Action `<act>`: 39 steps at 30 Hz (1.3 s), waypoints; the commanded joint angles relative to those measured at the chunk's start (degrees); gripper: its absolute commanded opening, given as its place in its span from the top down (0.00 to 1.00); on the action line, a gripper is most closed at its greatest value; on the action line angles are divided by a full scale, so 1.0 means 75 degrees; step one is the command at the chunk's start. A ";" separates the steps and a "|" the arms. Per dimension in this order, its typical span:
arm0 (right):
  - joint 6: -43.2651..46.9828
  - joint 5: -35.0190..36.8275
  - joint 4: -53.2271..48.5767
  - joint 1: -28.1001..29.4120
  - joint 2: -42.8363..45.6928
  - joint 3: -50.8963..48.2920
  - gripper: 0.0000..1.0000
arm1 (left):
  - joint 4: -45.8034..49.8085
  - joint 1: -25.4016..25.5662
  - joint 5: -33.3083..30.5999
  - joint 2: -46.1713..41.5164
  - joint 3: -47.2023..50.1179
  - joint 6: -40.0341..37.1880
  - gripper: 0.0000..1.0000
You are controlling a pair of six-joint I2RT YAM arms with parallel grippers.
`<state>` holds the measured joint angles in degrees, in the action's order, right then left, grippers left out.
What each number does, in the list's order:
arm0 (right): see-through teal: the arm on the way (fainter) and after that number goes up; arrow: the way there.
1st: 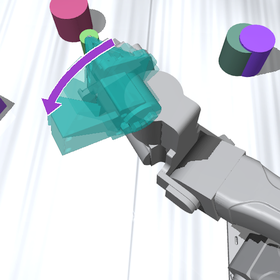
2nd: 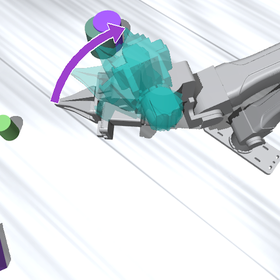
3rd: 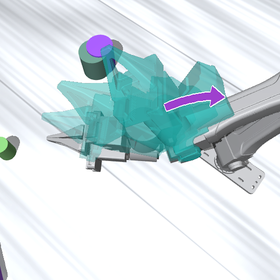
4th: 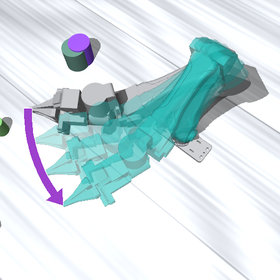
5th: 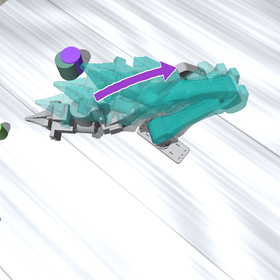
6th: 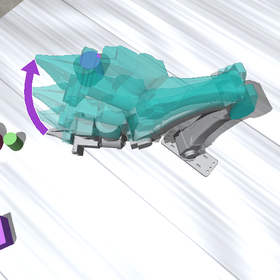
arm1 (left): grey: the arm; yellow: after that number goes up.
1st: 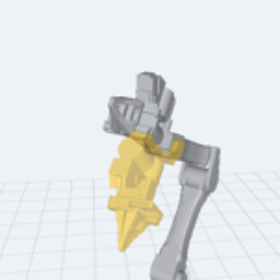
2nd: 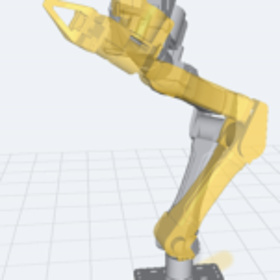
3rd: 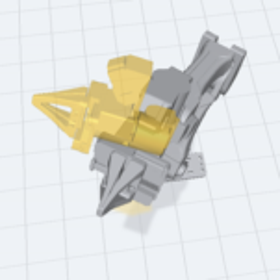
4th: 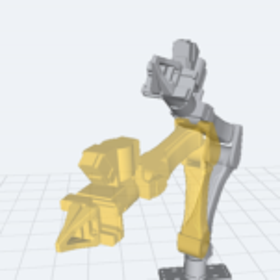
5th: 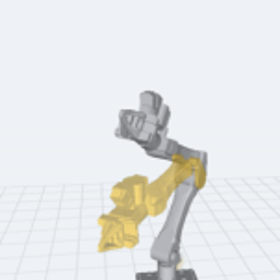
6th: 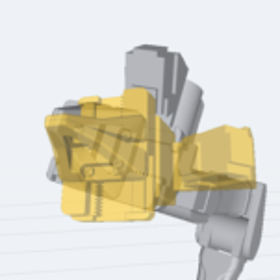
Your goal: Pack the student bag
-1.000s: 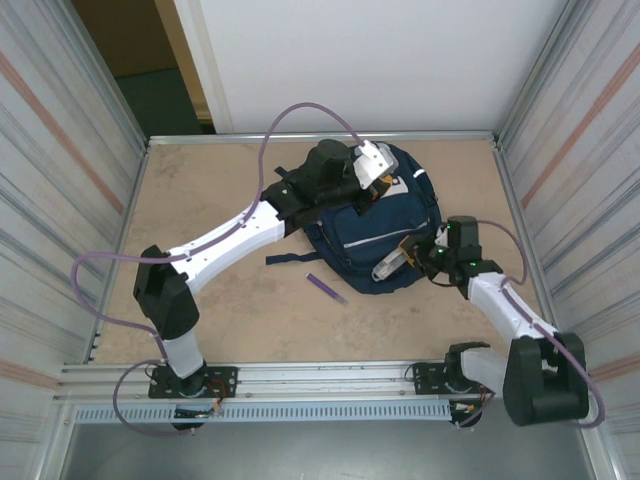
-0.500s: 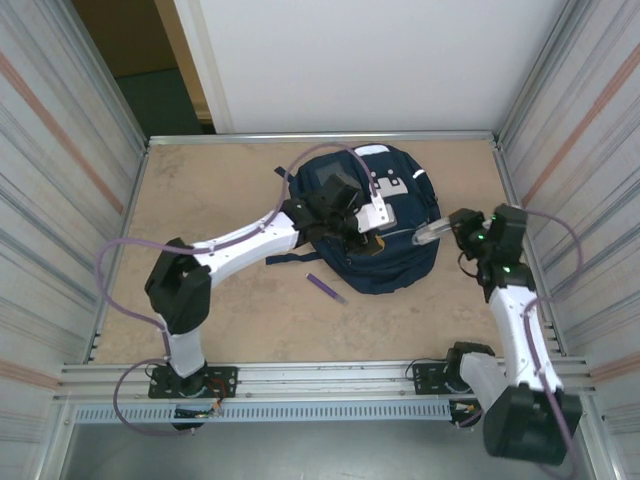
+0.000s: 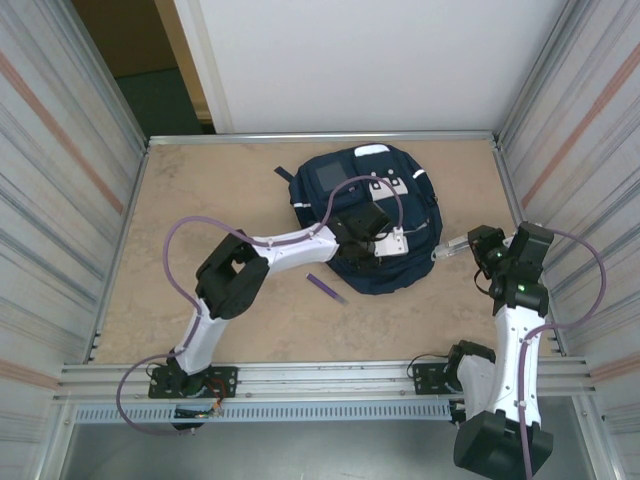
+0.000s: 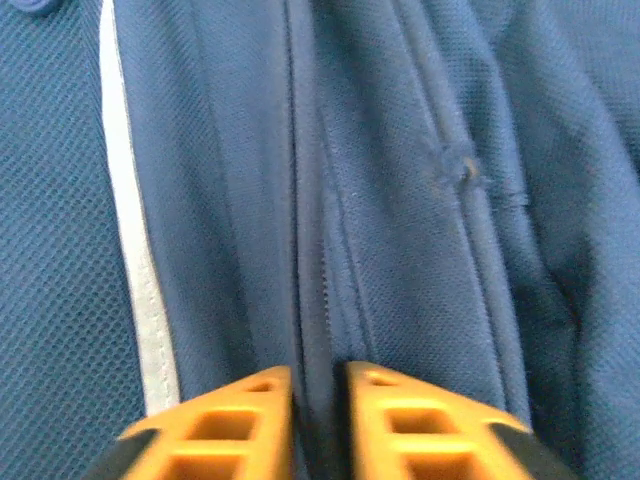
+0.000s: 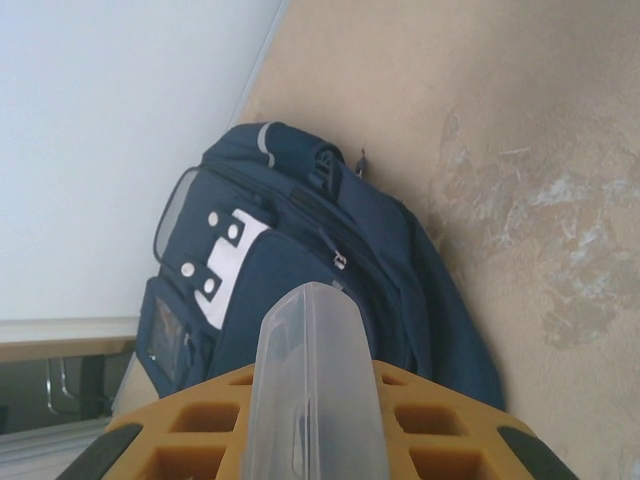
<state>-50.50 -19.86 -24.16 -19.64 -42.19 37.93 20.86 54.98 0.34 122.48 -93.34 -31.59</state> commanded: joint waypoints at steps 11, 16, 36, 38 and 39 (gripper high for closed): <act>0.0002 -0.1650 -0.0287 -0.0030 0.0068 -0.0554 0.87 | -0.0707 0.0121 -0.1898 -0.1755 -0.0615 -0.0424 1.00; -0.0819 -0.2123 0.0814 0.0198 -0.0265 -0.1139 0.87 | -0.0607 -0.0157 -0.1463 -0.1970 -0.1623 0.0244 1.00; -0.2971 0.0681 0.6422 0.4272 -0.7218 0.1355 0.79 | -0.0862 -0.0304 0.0294 -0.2747 -0.1449 0.1796 1.00; -0.3001 0.0796 0.6594 0.4329 -0.7733 0.1634 0.74 | -0.0815 -0.0307 0.0381 -0.2791 -0.1430 0.1790 1.00; -0.3003 0.0809 0.6502 0.4329 -0.7979 0.1828 0.70 | -0.0816 -0.0306 0.0406 -0.2823 -0.1387 0.1758 1.00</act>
<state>-71.72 -16.67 21.23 11.75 -97.27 48.38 22.74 51.68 -1.91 108.27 -102.91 -19.70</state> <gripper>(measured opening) 0.276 0.047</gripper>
